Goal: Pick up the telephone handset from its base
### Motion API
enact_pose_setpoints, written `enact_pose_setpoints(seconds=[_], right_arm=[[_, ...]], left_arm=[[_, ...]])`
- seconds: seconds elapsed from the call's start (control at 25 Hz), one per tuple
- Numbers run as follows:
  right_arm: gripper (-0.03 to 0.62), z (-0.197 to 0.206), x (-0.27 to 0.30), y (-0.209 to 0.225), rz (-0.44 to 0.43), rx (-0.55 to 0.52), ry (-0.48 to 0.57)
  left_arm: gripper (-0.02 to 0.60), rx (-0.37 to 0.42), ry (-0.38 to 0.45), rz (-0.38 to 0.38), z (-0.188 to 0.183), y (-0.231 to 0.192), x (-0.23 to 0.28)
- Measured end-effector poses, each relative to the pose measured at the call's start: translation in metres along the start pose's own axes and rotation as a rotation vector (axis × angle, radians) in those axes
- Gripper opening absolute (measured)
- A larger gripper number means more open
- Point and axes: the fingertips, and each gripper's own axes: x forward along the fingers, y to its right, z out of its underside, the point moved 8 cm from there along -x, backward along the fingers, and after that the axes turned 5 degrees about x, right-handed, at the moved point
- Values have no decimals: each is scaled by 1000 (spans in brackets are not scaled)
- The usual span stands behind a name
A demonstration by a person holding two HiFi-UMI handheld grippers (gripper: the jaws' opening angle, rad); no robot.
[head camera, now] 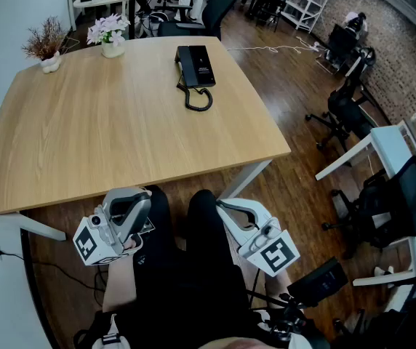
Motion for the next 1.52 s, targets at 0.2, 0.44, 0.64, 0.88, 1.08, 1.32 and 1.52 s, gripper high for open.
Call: enact_pose_setpoints(seconds=[0.2,0.44,0.64,0.88,1.08,1.32,1.52], right_arm=[[3,-7,22,3,-12,-8,20],[3,-1,46,35,-21,-20,23],[3,14,56,73,4,17,30],[3,13,77,111,-1,-13,43],[3,8,97,147,13,-44,22],[3,-17,127,209,70,-198,9],[3,-53,158,261,90,-321,4]], left_arm=[[3,8,-8,-12,-5,-24,-1],[3,-15,-31,-38,22,-63,12],[3,-30,-74,-17,48,-86,37],[3,-26,-106,-30,68,-115,51],[3,-31,-187,-121,80,-153,61],[3,-49,-333,-114,83,-202,90],[3,119,-456,26,47,-238,144]])
